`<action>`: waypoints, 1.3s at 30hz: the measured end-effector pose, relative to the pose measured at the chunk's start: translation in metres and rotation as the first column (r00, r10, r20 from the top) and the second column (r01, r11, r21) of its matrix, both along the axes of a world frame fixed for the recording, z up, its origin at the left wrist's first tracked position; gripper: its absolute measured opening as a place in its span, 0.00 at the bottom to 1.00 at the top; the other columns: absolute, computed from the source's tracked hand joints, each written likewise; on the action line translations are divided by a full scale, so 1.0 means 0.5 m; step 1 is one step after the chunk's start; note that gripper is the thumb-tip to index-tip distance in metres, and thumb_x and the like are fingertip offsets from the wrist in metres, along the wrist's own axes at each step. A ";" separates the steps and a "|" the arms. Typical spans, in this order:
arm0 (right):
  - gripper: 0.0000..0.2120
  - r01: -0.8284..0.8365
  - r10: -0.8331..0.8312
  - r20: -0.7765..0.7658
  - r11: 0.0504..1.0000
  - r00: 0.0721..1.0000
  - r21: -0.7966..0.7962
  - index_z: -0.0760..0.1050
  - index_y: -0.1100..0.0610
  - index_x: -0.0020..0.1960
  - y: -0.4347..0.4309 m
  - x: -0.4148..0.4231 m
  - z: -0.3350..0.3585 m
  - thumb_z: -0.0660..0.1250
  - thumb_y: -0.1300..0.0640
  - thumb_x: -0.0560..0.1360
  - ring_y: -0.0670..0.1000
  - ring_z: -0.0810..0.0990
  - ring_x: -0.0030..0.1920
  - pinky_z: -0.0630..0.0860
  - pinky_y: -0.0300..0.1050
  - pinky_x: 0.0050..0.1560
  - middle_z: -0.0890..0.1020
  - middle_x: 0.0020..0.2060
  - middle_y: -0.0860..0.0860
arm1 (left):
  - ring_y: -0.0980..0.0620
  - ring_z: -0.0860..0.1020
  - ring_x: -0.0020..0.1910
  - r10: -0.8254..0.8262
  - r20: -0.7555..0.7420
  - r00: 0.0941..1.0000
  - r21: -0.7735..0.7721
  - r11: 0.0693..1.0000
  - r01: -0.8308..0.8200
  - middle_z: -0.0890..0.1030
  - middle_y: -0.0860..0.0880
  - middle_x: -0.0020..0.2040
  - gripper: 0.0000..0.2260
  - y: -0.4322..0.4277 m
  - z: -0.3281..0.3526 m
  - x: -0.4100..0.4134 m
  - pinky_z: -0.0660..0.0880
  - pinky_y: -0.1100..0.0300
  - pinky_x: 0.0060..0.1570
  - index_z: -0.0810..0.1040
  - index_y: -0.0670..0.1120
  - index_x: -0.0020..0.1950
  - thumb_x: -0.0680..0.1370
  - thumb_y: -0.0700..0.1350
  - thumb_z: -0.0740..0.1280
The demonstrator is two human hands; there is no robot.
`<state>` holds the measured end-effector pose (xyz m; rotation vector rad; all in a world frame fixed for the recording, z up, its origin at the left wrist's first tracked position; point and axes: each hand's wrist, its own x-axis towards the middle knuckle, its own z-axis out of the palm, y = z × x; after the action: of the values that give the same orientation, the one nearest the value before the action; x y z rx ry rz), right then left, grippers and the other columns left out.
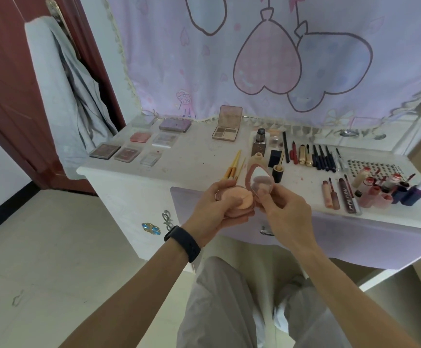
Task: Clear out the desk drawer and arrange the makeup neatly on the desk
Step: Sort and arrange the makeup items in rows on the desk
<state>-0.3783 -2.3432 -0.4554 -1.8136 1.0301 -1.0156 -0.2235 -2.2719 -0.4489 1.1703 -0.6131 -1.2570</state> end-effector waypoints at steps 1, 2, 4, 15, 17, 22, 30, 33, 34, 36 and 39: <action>0.04 0.006 -0.006 0.005 1.000 1.000 0.001 0.80 0.38 0.47 0.002 -0.001 -0.003 0.67 0.44 0.80 0.36 0.83 0.43 0.75 0.28 0.40 0.84 0.38 0.34 | 0.36 0.84 0.49 -0.001 0.029 1.000 -0.009 1.000 0.002 0.76 0.37 0.65 0.18 0.002 -0.002 0.000 0.83 0.51 0.45 0.72 0.48 0.69 0.80 0.35 0.67; 0.04 0.010 -0.010 0.012 1.000 1.000 0.000 0.80 0.39 0.46 0.005 -0.001 -0.005 0.68 0.45 0.80 0.36 0.83 0.43 0.75 0.29 0.41 0.84 0.38 0.33 | 0.36 0.84 0.49 0.000 0.055 0.999 -0.014 1.000 0.001 0.76 0.38 0.65 0.18 0.004 -0.004 0.000 0.83 0.50 0.46 0.72 0.48 0.69 0.81 0.35 0.65; 0.05 0.021 -0.021 0.029 1.000 0.999 -0.005 0.81 0.42 0.46 0.009 0.000 -0.011 0.68 0.46 0.80 0.38 0.83 0.43 0.77 0.33 0.43 0.84 0.38 0.34 | 0.36 0.85 0.49 -0.001 0.081 0.997 -0.019 1.000 0.003 0.76 0.39 0.65 0.17 0.006 -0.006 0.001 0.83 0.48 0.48 0.73 0.49 0.69 0.82 0.35 0.63; 0.06 -0.037 0.014 0.194 0.993 0.981 0.115 0.80 0.37 0.46 0.022 0.004 -0.012 0.70 0.49 0.80 0.43 0.86 0.44 0.82 0.42 0.47 0.87 0.41 0.41 | 0.37 0.83 0.54 -0.063 0.038 0.997 0.013 0.998 0.062 0.76 0.41 0.66 0.18 0.011 -0.003 0.022 0.83 0.49 0.48 0.75 0.49 0.69 0.80 0.38 0.67; 0.04 -0.062 0.019 0.235 0.982 0.972 0.178 0.82 0.40 0.47 0.021 0.007 -0.013 0.71 0.49 0.79 0.44 0.86 0.44 0.82 0.40 0.46 0.87 0.41 0.43 | 0.45 0.82 0.57 -0.069 0.148 0.987 0.011 0.998 0.068 0.77 0.45 0.66 0.21 0.015 -0.005 0.029 0.82 0.51 0.48 0.74 0.51 0.70 0.78 0.42 0.72; 0.06 -0.128 0.055 0.269 0.957 0.962 0.259 0.82 0.41 0.47 0.028 0.019 -0.020 0.70 0.51 0.79 0.43 0.86 0.42 0.79 0.32 0.39 0.87 0.40 0.42 | 0.55 0.78 0.58 -0.132 0.723 0.678 0.084 0.991 0.103 0.75 0.55 0.62 0.34 0.017 -0.007 0.044 0.80 0.53 0.56 0.70 0.54 0.72 0.69 0.56 0.78; 0.07 -0.182 0.069 0.330 0.928 0.941 0.325 0.83 0.38 0.46 0.035 0.041 -0.025 0.72 0.52 0.78 0.45 0.87 0.46 0.83 0.38 0.46 0.88 0.42 0.44 | 0.56 0.82 0.47 -0.189 0.675 0.713 0.076 0.979 0.188 0.82 0.59 0.48 0.15 0.030 0.004 0.058 0.82 0.59 0.45 0.78 0.61 0.60 0.76 0.48 0.74; 0.09 -0.182 0.071 0.329 0.930 0.942 0.321 0.83 0.36 0.45 0.035 0.043 -0.024 0.72 0.52 0.78 0.45 0.87 0.46 0.83 0.38 0.47 0.88 0.42 0.43 | 0.61 0.81 0.46 -0.188 0.663 0.725 0.089 0.981 0.174 0.81 0.60 0.48 0.17 0.033 0.006 0.061 0.82 0.61 0.45 0.76 0.62 0.59 0.76 0.46 0.75; 0.09 -0.182 0.071 0.330 0.930 0.941 0.318 0.83 0.37 0.45 0.035 0.044 -0.023 0.72 0.52 0.78 0.44 0.87 0.46 0.82 0.37 0.46 0.88 0.42 0.43 | 0.61 0.81 0.47 -0.188 0.668 0.720 0.098 0.981 0.165 0.81 0.60 0.50 0.19 0.034 0.008 0.062 0.82 0.61 0.46 0.75 0.60 0.64 0.75 0.47 0.75; 0.09 -0.180 0.070 0.333 0.933 0.940 0.312 0.83 0.38 0.47 0.034 0.046 -0.018 0.72 0.53 0.78 0.44 0.87 0.45 0.81 0.35 0.45 0.88 0.42 0.43 | 0.57 0.81 0.51 -0.203 0.700 0.685 0.134 0.979 0.154 0.78 0.56 0.57 0.28 0.035 0.012 0.067 0.82 0.59 0.50 0.71 0.54 0.72 0.74 0.49 0.76; 0.10 -0.182 0.063 0.350 0.931 0.934 0.316 0.84 0.37 0.44 0.034 0.050 -0.009 0.72 0.53 0.78 0.44 0.87 0.44 0.80 0.32 0.42 0.88 0.41 0.43 | 0.57 0.78 0.58 -0.232 0.777 0.585 0.178 0.973 0.150 0.77 0.57 0.61 0.36 0.035 0.020 0.075 0.77 0.61 0.59 0.69 0.54 0.72 0.68 0.57 0.79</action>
<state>-0.3534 -2.3263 -0.4601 -1.3453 0.8116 -0.9570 -0.1861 -2.2544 -0.4390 1.7975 -1.3930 -0.8778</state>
